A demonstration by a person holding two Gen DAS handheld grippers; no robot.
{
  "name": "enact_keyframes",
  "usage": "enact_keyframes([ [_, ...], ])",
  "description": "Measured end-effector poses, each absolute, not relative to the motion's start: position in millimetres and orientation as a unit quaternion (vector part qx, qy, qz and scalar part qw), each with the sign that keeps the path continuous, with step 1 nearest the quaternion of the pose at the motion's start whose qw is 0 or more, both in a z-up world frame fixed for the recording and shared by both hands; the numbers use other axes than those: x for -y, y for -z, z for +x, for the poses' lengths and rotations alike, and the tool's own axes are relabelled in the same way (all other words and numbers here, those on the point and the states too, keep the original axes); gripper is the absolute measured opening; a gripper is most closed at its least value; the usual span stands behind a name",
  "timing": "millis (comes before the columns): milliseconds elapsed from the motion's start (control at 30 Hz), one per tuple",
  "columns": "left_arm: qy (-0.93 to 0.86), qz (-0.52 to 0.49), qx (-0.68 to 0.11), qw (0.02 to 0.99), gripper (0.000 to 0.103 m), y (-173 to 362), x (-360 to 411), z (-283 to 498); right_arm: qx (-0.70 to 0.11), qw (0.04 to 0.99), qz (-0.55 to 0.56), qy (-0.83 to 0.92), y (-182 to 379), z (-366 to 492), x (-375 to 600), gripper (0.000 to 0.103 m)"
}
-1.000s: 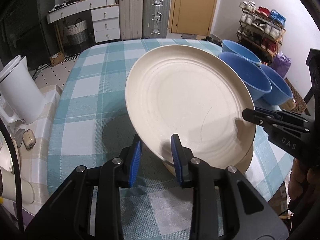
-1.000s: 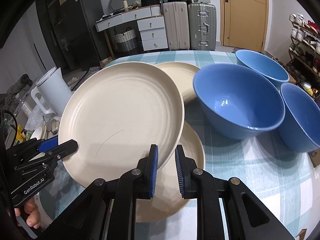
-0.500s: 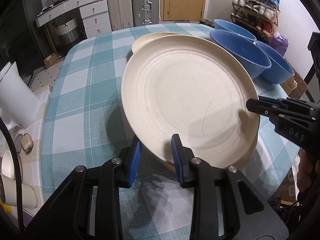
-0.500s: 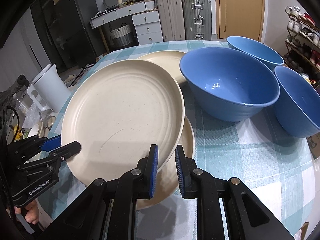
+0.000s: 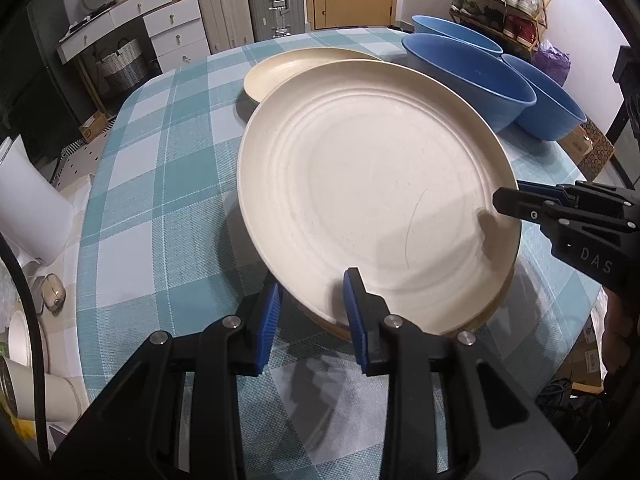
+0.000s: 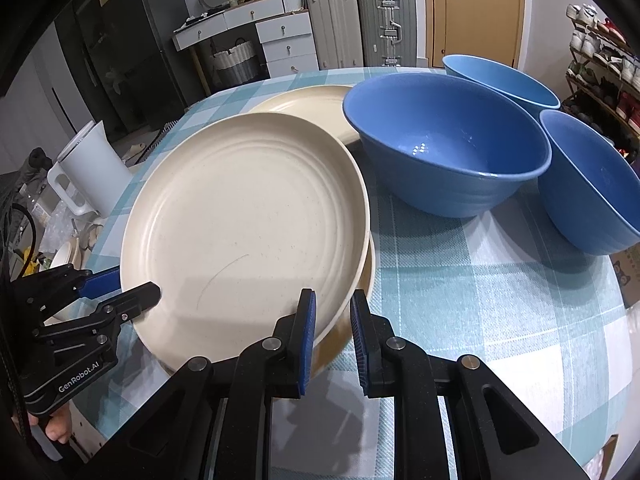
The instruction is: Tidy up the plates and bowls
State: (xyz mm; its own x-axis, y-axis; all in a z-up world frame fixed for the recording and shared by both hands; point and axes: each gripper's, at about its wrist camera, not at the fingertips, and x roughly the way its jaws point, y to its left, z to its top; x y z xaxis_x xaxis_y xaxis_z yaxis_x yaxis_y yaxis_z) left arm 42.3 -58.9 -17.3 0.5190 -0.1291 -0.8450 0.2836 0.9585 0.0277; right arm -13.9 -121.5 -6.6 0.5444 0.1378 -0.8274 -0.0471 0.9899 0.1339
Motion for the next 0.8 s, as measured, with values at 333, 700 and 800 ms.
enact_keyframes([
  [333,0.128,0.097,-0.480,0.862,0.028,19.5,65.5,38.3,-0.478,0.876,0.045,-0.051,10.0,-17.5,122.7,0.019],
  [700,0.136,0.101,-0.485,0.858,0.029,18.7,64.1,35.1,-0.479,0.875,0.046,-0.050,9.6,-18.9,122.5,0.021],
  [800,0.134,0.098,-0.484,0.859,0.033,18.5,62.6,35.2,-0.473,0.879,0.043,-0.052,6.3,-19.1,121.7,0.021],
])
